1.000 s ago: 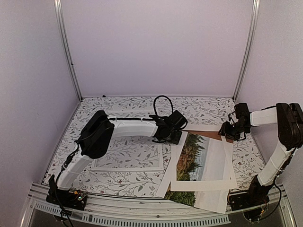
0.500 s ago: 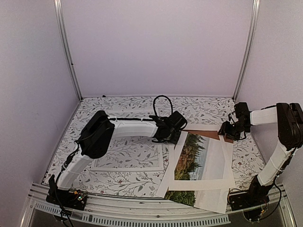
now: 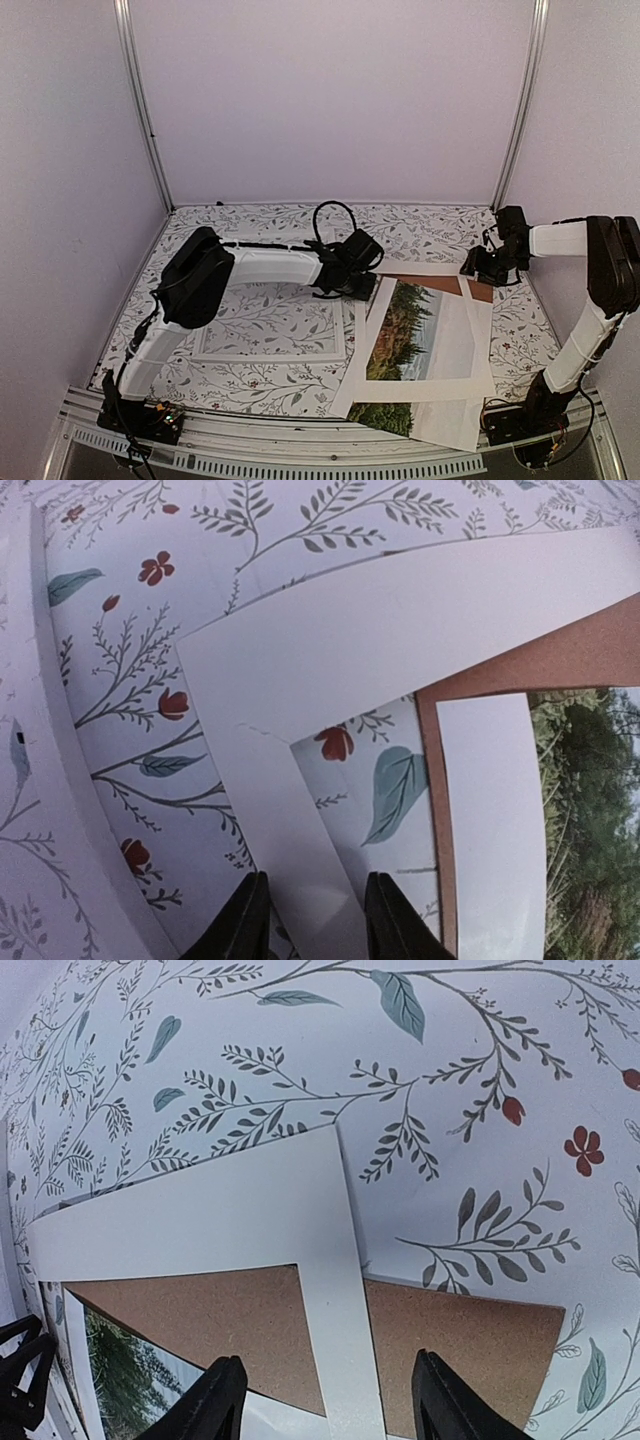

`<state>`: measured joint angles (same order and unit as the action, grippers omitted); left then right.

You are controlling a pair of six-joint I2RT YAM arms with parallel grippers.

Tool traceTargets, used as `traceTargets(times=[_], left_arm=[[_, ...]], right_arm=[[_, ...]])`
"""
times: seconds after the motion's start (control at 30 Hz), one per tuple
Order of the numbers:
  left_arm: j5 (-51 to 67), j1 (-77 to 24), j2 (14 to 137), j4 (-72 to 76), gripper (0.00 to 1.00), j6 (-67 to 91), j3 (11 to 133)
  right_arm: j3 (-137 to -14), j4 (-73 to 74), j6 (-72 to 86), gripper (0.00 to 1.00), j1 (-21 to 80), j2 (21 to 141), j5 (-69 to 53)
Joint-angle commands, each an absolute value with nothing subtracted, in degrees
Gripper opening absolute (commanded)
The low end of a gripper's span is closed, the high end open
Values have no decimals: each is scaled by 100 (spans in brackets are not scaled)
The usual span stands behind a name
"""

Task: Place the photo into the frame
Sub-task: Pick up the mat board from the photo.

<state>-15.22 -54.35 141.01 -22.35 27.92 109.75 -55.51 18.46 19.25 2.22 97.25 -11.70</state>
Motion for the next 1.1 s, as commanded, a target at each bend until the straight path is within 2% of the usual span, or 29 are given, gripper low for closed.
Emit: traceTargets(times=[0.0,1.07], left_arm=[[-1342,-5306,14106,-2656,34,2848,10711],[167,-4887,13150,-1157,34,3262,9417]], right_arm=[[-5703,1934,1868,61,237,9650,-1159],[-6333,1908,1621,67,237,10471,-1323]])
